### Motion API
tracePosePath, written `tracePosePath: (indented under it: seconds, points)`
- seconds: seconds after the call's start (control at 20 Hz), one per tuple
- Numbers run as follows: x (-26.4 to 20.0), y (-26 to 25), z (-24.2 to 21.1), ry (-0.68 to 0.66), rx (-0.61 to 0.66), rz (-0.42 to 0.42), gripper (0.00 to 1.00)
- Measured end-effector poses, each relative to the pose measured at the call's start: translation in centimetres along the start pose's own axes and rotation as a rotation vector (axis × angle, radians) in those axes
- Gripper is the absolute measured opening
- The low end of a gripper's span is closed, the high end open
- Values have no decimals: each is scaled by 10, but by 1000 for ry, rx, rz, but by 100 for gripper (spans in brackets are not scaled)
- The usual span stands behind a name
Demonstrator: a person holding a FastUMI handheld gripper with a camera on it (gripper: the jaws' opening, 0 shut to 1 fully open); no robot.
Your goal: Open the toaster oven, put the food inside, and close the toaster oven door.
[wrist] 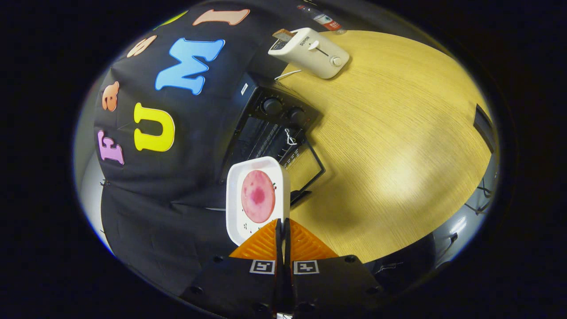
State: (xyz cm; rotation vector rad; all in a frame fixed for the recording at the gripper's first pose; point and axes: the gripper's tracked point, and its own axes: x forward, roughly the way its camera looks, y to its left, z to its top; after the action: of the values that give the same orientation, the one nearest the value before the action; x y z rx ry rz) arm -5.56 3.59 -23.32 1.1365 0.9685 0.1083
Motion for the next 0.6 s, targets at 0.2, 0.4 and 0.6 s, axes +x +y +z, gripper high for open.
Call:
tracePosePath:
  seconds: [0.2, 0.4, 0.6]
  points:
    - [44, 7, 20, 5, 20, -11, 1]
    - [85, 20, 34, 0, 99, -5, 2]
    - [124, 24, 44, -9, 159, -15, 1]
